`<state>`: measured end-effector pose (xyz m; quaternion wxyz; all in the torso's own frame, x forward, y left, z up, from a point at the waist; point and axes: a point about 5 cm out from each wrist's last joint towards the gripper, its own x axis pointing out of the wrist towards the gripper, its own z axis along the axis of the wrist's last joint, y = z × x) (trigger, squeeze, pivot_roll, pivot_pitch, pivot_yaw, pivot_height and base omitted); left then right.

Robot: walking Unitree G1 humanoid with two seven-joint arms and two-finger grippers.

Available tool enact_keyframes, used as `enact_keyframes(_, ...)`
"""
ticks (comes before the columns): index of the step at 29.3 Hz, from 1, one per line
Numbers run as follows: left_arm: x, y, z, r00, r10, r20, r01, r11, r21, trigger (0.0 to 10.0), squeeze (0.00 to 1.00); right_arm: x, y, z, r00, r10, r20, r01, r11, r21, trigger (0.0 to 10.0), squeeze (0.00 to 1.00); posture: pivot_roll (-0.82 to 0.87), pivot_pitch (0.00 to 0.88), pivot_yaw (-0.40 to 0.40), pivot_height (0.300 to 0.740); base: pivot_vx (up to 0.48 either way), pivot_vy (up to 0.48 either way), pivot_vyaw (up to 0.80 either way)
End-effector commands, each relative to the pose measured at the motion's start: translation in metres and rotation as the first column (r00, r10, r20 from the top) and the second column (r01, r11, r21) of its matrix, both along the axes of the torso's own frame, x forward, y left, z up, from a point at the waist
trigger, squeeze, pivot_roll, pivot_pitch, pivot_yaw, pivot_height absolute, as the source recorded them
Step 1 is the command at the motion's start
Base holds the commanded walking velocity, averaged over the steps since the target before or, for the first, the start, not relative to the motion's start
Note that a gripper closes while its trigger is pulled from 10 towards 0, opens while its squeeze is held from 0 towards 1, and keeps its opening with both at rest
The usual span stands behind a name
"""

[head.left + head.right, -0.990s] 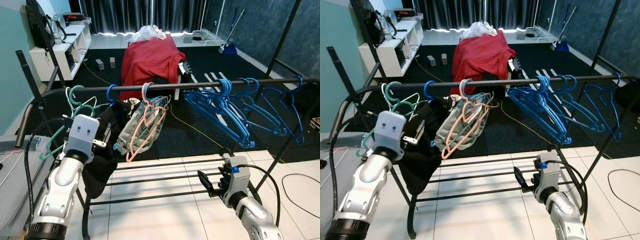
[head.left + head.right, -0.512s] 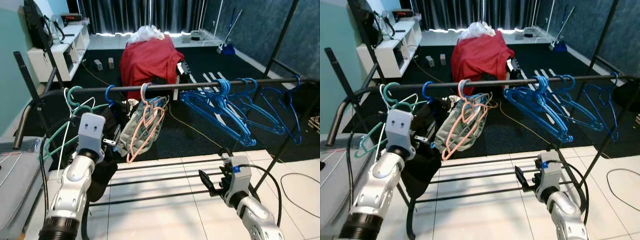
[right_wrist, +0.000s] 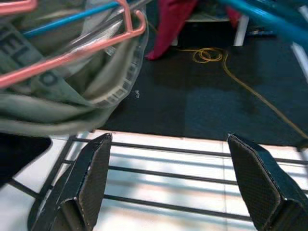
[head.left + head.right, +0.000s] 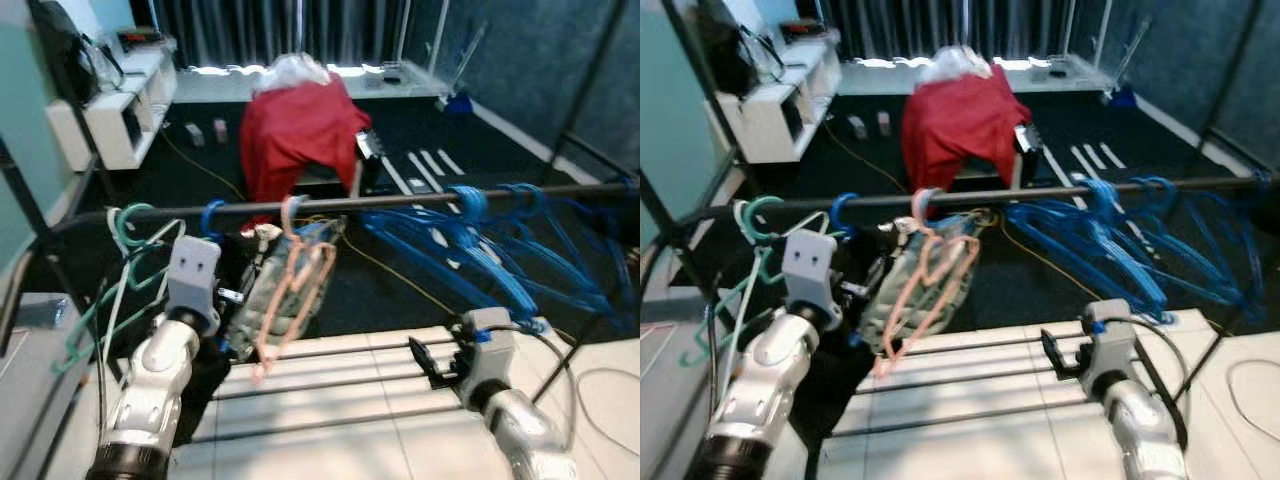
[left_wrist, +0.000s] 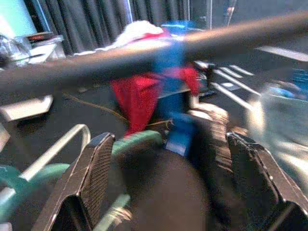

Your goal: Hang hanger

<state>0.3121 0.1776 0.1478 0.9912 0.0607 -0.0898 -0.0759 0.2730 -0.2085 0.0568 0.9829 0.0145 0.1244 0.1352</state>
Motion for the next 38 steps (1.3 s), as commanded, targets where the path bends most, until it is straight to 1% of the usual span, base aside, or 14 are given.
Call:
enact_keyframes(1, 0.001, -0.003, 0.004, 1.0, -0.014, 0.011, 0.014, 1.0, -0.011, 10.0, 0.0, -0.001, -0.008, 0.001, 1.0, -0.017, 0.0, 0.017, 0.999, -0.027, 10.0, 0.0, -0.02, 0.0, -0.016, 0.74, 0.326, 0.0, 0.0)
enact_keyframes(4, 0.0, 0.001, 0.007, 1.0, -0.008, 0.021, 0.009, 1.0, -0.025, 10.0, 0.0, -0.002, -0.009, 0.001, 1.0, -0.018, -0.002, 0.018, 0.999, -0.03, 10.0, 0.0, -0.03, 0.0, -0.016, 0.74, 0.0, 0.0, 0.0)
enact_keyframes(7, -0.005, 0.012, 0.009, 1.0, -0.005, 0.023, 0.006, 1.0, -0.022, 10.0, 0.0, -0.002, -0.011, 0.001, 1.0, -0.02, -0.005, 0.02, 0.999, -0.035, 10.0, 0.0, -0.02, 0.0, -0.016, 0.74, 0.0, 0.0, 0.0)
enact_keyframes(9, -0.005, 0.012, 0.009, 1.0, -0.005, 0.023, 0.006, 1.0, -0.022, 10.0, 0.0, -0.002, -0.011, 0.001, 1.0, -0.02, -0.005, 0.02, 0.999, -0.035, 10.0, 0.0, -0.02, 0.0, -0.016, 0.74, 0.0, 0.0, 0.0)
enact_keyframes(13, -0.02, 0.025, 0.004, 0.997, -0.076, -0.021, 0.076, 0.997, 0.009, 10.0, 0.0, -0.003, -0.011, 0.0, 1.0, -0.021, -0.01, 0.021, 0.999, -0.039, 10.0, 0.0, -0.02, 0.0, -0.017, 0.74, 0.0, 0.0, 0.0)
enact_keyframes(17, -0.024, 0.03, 0.001, 0.993, -0.108, -0.049, 0.109, 0.994, 0.021, 10.0, 0.0, -0.002, -0.011, -0.001, 1.0, -0.02, -0.011, 0.019, 0.999, -0.04, 10.0, 0.0, -0.02, 0.0, -0.019, 0.74, 0.0, 0.0, 0.0)
enact_keyframes(25, -0.03, 0.033, -0.004, 0.977, -0.187, -0.101, 0.194, 0.979, 0.066, 10.0, 0.0, -0.002, -0.011, -0.001, 1.0, -0.021, -0.013, 0.02, 0.999, -0.043, 10.0, 0.0, -0.02, 0.0, -0.017, 0.74, 0.0, 0.0, 0.0)
enact_keyframes(26, -0.033, 0.032, -0.006, 0.966, -0.227, -0.125, 0.237, 0.969, 0.073, 10.0, 0.0, -0.002, -0.011, -0.001, 1.0, -0.023, -0.014, 0.022, 0.999, -0.045, 10.0, 0.0, -0.02, 0.0, -0.016, 0.74, 0.0, 0.0, 0.0)
enact_keyframes(28, -0.033, 0.032, -0.006, 0.966, -0.227, -0.125, 0.237, 0.969, 0.073, 10.0, 0.0, -0.002, -0.011, -0.001, 1.0, -0.023, -0.014, 0.022, 0.999, -0.045, 10.0, 0.0, -0.02, 0.0, -0.016, 0.74, 0.0, 0.0, 0.0)
enact_keyframes(30, -0.038, 0.029, -0.01, 0.944, -0.286, -0.166, 0.301, 0.95, 0.078, 10.0, 0.0, -0.002, -0.012, -0.001, 1.0, -0.026, -0.015, 0.025, 0.999, -0.048, 10.0, 0.0, -0.02, 0.0, -0.016, 0.74, 0.0, 0.0, 0.0)
enact_keyframes(32, -0.041, 0.027, -0.014, 0.932, -0.309, -0.189, 0.329, 0.941, 0.081, 10.0, 0.0, -0.002, -0.012, -0.001, 1.0, -0.028, -0.015, 0.027, 0.998, -0.05, 10.0, 0.0, -0.02, 0.0, -0.013, 0.74, 0.0, 0.0, 0.0)
enact_keyframes(35, -0.043, 0.026, -0.017, 0.923, -0.319, -0.215, 0.344, 0.935, 0.088, 10.0, 0.0, -0.003, -0.012, -0.002, 0.999, -0.03, -0.015, 0.029, 0.998, -0.051, 10.0, 0.0, -0.02, 0.0, -0.011, 0.74, 0.0, 0.0, 0.0)
enact_keyframes(37, -0.047, 0.025, -0.034, 0.909, -0.293, -0.298, 0.336, 0.936, 0.105, 10.0, 0.0, -0.003, -0.012, -0.002, 0.999, -0.035, -0.016, 0.034, 0.998, -0.051, 10.0, 0.0, -0.02, 0.0, -0.007, 0.74, 0.0, 0.0, 0.0)
enact_keyframes(38, -0.047, 0.025, -0.034, 0.909, -0.293, -0.298, 0.336, 0.936, 0.105, 10.0, 0.0, -0.003, -0.012, -0.002, 0.999, -0.035, -0.016, 0.034, 0.998, -0.051, 10.0, 0.0, -0.02, 0.0, -0.007, 0.74, 0.0, 0.0, 0.0)
